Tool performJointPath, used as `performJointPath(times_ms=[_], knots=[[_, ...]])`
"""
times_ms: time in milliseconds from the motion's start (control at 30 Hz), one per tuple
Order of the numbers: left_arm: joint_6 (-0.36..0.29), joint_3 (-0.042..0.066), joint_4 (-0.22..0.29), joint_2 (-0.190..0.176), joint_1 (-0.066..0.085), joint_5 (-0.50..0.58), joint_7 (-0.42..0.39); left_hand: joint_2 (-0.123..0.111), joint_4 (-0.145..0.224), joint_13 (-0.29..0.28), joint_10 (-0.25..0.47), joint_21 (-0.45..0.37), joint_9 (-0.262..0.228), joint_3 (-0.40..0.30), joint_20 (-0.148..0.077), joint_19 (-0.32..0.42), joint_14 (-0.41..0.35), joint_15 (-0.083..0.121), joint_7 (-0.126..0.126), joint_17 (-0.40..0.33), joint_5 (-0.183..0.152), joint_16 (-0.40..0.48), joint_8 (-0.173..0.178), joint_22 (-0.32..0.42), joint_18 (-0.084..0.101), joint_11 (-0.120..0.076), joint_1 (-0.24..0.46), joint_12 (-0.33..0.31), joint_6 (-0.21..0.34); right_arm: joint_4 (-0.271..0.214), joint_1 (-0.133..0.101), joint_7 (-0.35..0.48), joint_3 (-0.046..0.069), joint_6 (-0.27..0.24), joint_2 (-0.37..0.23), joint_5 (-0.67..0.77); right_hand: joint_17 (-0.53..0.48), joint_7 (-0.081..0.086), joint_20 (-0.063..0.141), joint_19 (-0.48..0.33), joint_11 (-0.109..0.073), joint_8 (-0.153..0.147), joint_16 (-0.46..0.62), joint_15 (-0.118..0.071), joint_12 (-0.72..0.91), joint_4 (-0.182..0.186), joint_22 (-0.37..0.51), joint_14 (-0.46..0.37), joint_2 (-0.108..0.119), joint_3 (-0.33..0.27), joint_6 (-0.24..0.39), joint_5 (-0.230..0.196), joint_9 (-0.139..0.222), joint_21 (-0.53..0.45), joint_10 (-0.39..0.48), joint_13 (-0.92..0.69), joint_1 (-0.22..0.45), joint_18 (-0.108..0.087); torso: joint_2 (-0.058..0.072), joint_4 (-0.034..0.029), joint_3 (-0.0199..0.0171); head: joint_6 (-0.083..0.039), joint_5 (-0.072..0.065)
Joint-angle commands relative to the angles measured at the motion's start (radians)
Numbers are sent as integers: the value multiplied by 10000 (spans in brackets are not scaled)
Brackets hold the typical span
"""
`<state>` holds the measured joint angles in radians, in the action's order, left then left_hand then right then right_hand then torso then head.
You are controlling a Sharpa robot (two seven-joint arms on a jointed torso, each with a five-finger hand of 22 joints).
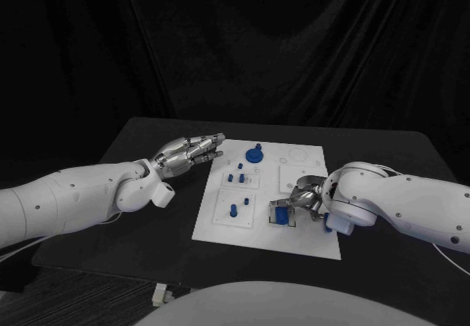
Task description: Assemble the parts on the task board
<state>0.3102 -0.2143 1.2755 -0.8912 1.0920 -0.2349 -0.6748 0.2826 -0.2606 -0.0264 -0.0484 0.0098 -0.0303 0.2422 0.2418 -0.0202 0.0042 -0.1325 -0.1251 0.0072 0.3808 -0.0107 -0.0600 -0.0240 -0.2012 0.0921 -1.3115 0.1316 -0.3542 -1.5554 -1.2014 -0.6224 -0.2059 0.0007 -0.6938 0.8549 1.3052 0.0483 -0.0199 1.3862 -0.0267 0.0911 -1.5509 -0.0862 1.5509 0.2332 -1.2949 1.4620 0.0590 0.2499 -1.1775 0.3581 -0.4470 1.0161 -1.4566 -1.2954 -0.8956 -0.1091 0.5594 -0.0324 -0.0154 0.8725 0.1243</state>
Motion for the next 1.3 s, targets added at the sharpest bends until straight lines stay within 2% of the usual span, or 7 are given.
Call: performJointPath(times_ms=[33,400,900,1133,1300], knots=[[173,10,0,11,-19,53,-66,-17,-22,3,18,60,-141,-255,80,15,84,-61,7,-10,153,7,-144,-153,219,98,-217,151,-101,21,36,-161,-4,-243,-27,84,2656,-100,-39,32,-73,171,-199,-30,199,111,-1286,1088,-188,468,-66,-58,-127,-257,-1142,-2754,182,8,7,-7,0,1,6],[254,9,-36,41,-31,53,22,-4,-17,2,17,62,-140,-271,97,12,93,-103,3,-7,169,-1,-145,-155,223,99,-234,155,-95,5,38,-137,-4,-459,-55,86,2656,-99,-35,42,-75,165,-199,-33,199,131,-1287,1088,-249,496,-49,3,-128,-259,-1142,-2754,198,9,-3,-1,-1,1,8],[295,9,-44,40,-45,53,70,1,-13,3,19,63,-139,-281,111,10,101,-125,0,-4,176,-8,-148,-157,229,100,-246,152,-98,33,39,-123,-4,-487,-14,86,2656,-96,-32,60,-73,167,-199,-35,199,281,-1286,1088,-230,414,-43,-172,-136,-284,-1142,-2754,399,8,2,0,0,1,31],[312,9,-45,41,-51,53,90,3,-10,3,19,63,-139,-286,117,10,101,-132,-2,-4,181,-8,-148,-157,231,103,-252,152,-97,26,45,-126,-4,-356,23,86,2656,-93,-31,65,-71,158,-199,-35,199,191,-1286,1088,-89,372,-19,-227,-137,-297,-1142,-2754,344,7,0,-3,0,1,27],[320,9,-48,36,-54,53,108,3,-10,3,19,63,-139,-286,117,10,101,-132,-2,-4,181,-8,-148,-157,231,103,-252,152,-97,21,51,-128,-4,-268,44,87,2656,-77,-37,70,-57,139,-199,-26,199,185,-1284,1088,102,237,19,-482,-135,-331,-1142,-2754,417,6,3,-6,0,1,36]])
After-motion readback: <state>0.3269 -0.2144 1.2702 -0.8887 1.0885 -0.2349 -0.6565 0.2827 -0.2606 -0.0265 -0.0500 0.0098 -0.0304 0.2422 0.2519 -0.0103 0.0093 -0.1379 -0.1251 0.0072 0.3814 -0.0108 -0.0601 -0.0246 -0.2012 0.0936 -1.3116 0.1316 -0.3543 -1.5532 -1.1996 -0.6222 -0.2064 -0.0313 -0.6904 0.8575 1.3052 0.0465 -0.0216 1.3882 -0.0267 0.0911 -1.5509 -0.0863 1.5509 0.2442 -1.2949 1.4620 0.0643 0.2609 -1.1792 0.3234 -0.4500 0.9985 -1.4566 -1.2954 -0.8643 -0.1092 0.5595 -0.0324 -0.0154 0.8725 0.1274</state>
